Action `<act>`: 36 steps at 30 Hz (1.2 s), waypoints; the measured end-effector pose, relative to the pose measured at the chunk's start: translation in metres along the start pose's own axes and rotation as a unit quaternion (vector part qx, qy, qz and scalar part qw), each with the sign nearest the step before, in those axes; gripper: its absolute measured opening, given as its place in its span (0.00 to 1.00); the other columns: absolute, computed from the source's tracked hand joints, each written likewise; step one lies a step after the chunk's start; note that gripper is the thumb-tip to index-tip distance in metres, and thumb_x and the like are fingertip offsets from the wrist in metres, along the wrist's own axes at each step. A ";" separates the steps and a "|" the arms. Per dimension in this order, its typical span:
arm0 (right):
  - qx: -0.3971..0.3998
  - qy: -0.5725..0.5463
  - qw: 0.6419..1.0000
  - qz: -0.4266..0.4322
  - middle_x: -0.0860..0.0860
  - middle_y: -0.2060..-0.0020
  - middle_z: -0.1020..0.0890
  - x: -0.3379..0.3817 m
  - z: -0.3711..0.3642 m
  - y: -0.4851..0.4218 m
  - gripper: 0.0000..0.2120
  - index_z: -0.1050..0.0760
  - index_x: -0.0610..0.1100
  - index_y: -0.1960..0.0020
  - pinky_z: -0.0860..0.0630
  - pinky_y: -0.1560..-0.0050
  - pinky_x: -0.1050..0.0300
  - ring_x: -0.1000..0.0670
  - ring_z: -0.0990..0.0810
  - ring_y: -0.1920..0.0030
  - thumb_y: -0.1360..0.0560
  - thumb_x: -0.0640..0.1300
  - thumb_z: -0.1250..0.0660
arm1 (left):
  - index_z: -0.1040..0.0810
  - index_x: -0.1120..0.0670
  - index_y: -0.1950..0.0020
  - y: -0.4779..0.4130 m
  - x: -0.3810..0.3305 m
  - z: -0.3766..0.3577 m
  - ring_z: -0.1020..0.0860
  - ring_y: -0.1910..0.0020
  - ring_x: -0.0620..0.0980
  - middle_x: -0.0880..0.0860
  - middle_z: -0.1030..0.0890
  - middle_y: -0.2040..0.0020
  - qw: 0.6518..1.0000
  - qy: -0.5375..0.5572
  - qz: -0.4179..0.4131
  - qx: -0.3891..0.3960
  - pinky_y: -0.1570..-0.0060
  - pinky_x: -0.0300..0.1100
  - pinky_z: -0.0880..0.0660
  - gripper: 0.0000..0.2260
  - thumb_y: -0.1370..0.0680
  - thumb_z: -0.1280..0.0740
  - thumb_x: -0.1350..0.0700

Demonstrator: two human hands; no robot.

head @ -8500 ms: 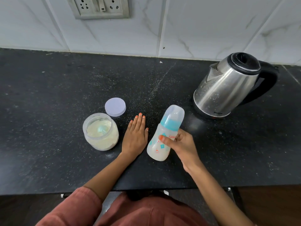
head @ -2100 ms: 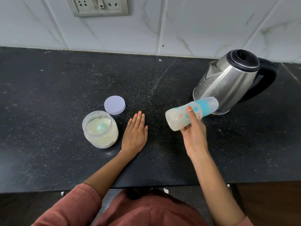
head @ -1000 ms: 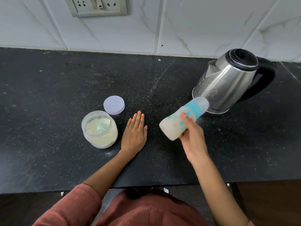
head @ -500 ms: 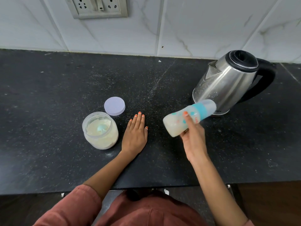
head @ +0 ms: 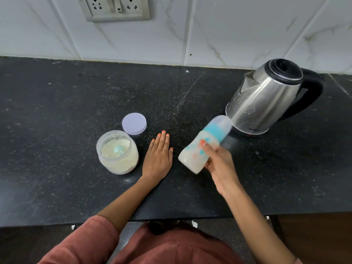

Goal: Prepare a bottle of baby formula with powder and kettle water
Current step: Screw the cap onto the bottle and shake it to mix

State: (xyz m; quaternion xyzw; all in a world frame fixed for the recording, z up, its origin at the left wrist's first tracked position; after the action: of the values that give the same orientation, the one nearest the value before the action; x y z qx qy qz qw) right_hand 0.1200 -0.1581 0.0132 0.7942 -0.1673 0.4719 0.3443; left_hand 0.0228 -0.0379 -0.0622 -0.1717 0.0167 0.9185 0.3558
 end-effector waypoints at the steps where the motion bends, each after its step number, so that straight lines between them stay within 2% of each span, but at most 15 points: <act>1: 0.025 0.063 0.998 -0.008 0.51 0.56 0.16 -0.004 -0.004 0.004 0.10 0.23 0.47 0.53 0.20 0.51 0.57 0.53 0.17 0.53 0.33 0.40 0.30 | 0.41 0.62 0.28 0.000 0.000 0.000 0.42 0.27 0.56 0.59 0.40 0.27 1.000 0.004 -0.001 -0.001 0.31 0.47 0.49 0.29 0.23 0.60 0.48; 3: 0.031 0.087 0.996 0.009 0.51 0.57 0.16 0.001 -0.004 0.004 0.10 0.22 0.46 0.54 0.21 0.49 0.55 0.51 0.18 0.52 0.35 0.40 0.29 | 0.40 0.63 0.29 0.000 -0.001 0.001 0.40 0.28 0.58 0.60 0.39 0.28 1.000 0.006 0.001 0.002 0.31 0.49 0.47 0.28 0.23 0.58 0.49; 6: -0.038 -0.101 0.994 0.023 0.52 0.57 0.17 0.014 0.005 -0.006 0.07 0.24 0.47 0.53 0.20 0.54 0.59 0.55 0.18 0.56 0.30 0.40 0.32 | 0.41 0.62 0.28 0.000 0.000 0.000 0.42 0.27 0.56 0.59 0.40 0.27 1.000 0.002 0.001 0.004 0.30 0.48 0.48 0.28 0.23 0.60 0.48; 8: -0.075 -0.155 0.985 0.031 0.53 0.55 0.18 0.016 0.010 -0.010 0.06 0.26 0.49 0.51 0.20 0.55 0.60 0.56 0.19 0.56 0.26 0.40 0.35 | 0.43 0.61 0.27 0.000 0.000 -0.002 0.44 0.27 0.55 0.58 0.42 0.26 1.000 -0.002 0.002 0.006 0.30 0.47 0.50 0.29 0.23 0.61 0.48; 11: -0.007 -0.013 1.000 0.011 0.52 0.55 0.17 0.003 -0.004 -0.003 0.07 0.24 0.48 0.52 0.20 0.53 0.58 0.56 0.17 0.56 0.28 0.39 0.33 | 0.43 0.61 0.27 0.000 -0.001 0.000 0.44 0.27 0.55 0.59 0.43 0.26 1.000 -0.003 -0.002 0.003 0.30 0.46 0.51 0.30 0.24 0.62 0.47; 14: 0.055 0.131 0.990 -0.015 0.50 0.55 0.16 -0.009 -0.008 0.006 0.10 0.22 0.48 0.53 0.22 0.47 0.54 0.52 0.18 0.51 0.33 0.40 0.29 | 0.44 0.61 0.27 0.000 -0.001 -0.001 0.45 0.26 0.55 0.58 0.43 0.26 1.000 0.000 -0.002 0.006 0.30 0.46 0.51 0.31 0.24 0.63 0.47; 15: 0.048 0.113 0.992 -0.002 0.50 0.56 0.16 -0.005 -0.006 0.004 0.10 0.22 0.47 0.53 0.22 0.47 0.53 0.51 0.18 0.52 0.34 0.40 0.28 | 0.43 0.62 0.27 0.000 -0.001 0.000 0.43 0.27 0.56 0.59 0.42 0.26 1.000 0.002 -0.001 0.002 0.30 0.47 0.50 0.30 0.24 0.61 0.47; 18: -0.032 -0.080 0.996 0.019 0.53 0.57 0.17 0.007 0.005 -0.007 0.07 0.24 0.48 0.53 0.22 0.48 0.55 0.56 0.18 0.56 0.30 0.39 0.32 | 0.43 0.61 0.27 0.000 0.000 -0.001 0.43 0.27 0.55 0.59 0.42 0.26 1.000 -0.001 0.001 0.003 0.30 0.46 0.51 0.29 0.23 0.61 0.48; 20: -0.066 -0.125 0.989 0.034 0.54 0.56 0.18 0.009 0.009 -0.009 0.07 0.26 0.50 0.52 0.22 0.49 0.57 0.56 0.19 0.56 0.27 0.39 0.35 | 0.44 0.61 0.27 0.000 0.000 -0.002 0.44 0.27 0.55 0.58 0.42 0.26 1.000 -0.003 0.001 0.002 0.30 0.46 0.52 0.29 0.24 0.62 0.47; 25: 0.053 0.109 0.992 -0.027 0.50 0.53 0.17 -0.015 -0.008 0.004 0.13 0.22 0.45 0.49 0.22 0.46 0.52 0.50 0.18 0.49 0.33 0.40 0.29 | 0.48 0.60 0.26 0.000 -0.001 -0.002 0.49 0.26 0.53 0.57 0.47 0.25 1.000 -0.007 -0.004 0.012 0.29 0.45 0.55 0.33 0.26 0.66 0.46; 26: 0.055 0.114 0.992 -0.020 0.50 0.54 0.16 -0.011 -0.007 0.004 0.14 0.22 0.46 0.51 0.22 0.46 0.52 0.50 0.18 0.49 0.36 0.41 0.27 | 0.48 0.60 0.26 0.000 0.000 -0.002 0.49 0.26 0.53 0.57 0.47 0.25 1.000 -0.006 -0.003 0.012 0.29 0.45 0.55 0.32 0.26 0.66 0.45; 28: 0.026 0.029 0.999 0.007 0.51 0.55 0.16 0.001 -0.002 -0.002 0.14 0.23 0.47 0.52 0.22 0.48 0.54 0.52 0.18 0.51 0.38 0.43 0.28 | 0.46 0.61 0.27 0.000 0.000 -0.001 0.47 0.26 0.54 0.58 0.45 0.25 1.000 -0.003 0.000 0.004 0.30 0.45 0.54 0.31 0.25 0.64 0.46; 31: -0.058 -0.119 0.991 0.028 0.53 0.54 0.19 0.012 0.008 -0.010 0.08 0.26 0.49 0.51 0.22 0.49 0.57 0.55 0.19 0.53 0.29 0.40 0.33 | 0.45 0.61 0.27 0.000 0.000 -0.002 0.46 0.26 0.54 0.58 0.44 0.25 1.000 -0.008 0.000 0.002 0.30 0.45 0.54 0.30 0.24 0.63 0.47; 33: -0.037 -0.076 0.996 0.026 0.53 0.55 0.18 0.008 0.002 -0.007 0.07 0.25 0.49 0.52 0.22 0.49 0.57 0.56 0.18 0.55 0.27 0.39 0.34 | 0.45 0.61 0.27 0.000 0.000 -0.001 0.45 0.26 0.55 0.58 0.44 0.26 1.000 -0.005 -0.001 0.000 0.30 0.46 0.52 0.30 0.24 0.63 0.47; 36: 0.053 0.087 0.995 -0.013 0.51 0.56 0.17 -0.007 -0.014 0.006 0.09 0.23 0.47 0.53 0.22 0.46 0.53 0.54 0.18 0.54 0.31 0.37 0.31 | 0.47 0.60 0.26 0.000 -0.001 -0.002 0.48 0.26 0.54 0.57 0.47 0.25 1.000 -0.005 -0.006 0.011 0.29 0.46 0.53 0.32 0.25 0.65 0.46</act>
State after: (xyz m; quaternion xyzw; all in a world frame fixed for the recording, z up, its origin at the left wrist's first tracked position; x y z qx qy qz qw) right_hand 0.1042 -0.1527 0.0140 0.7695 -0.1015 0.5425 0.3213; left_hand 0.0239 -0.0388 -0.0639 -0.1634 0.0242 0.9169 0.3632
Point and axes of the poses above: each hand's wrist, its own y-axis away from the middle knuckle, its own z-axis out of the back of the hand, x = y × z, the point moved 9 cm from there along -y, towards the middle knuckle
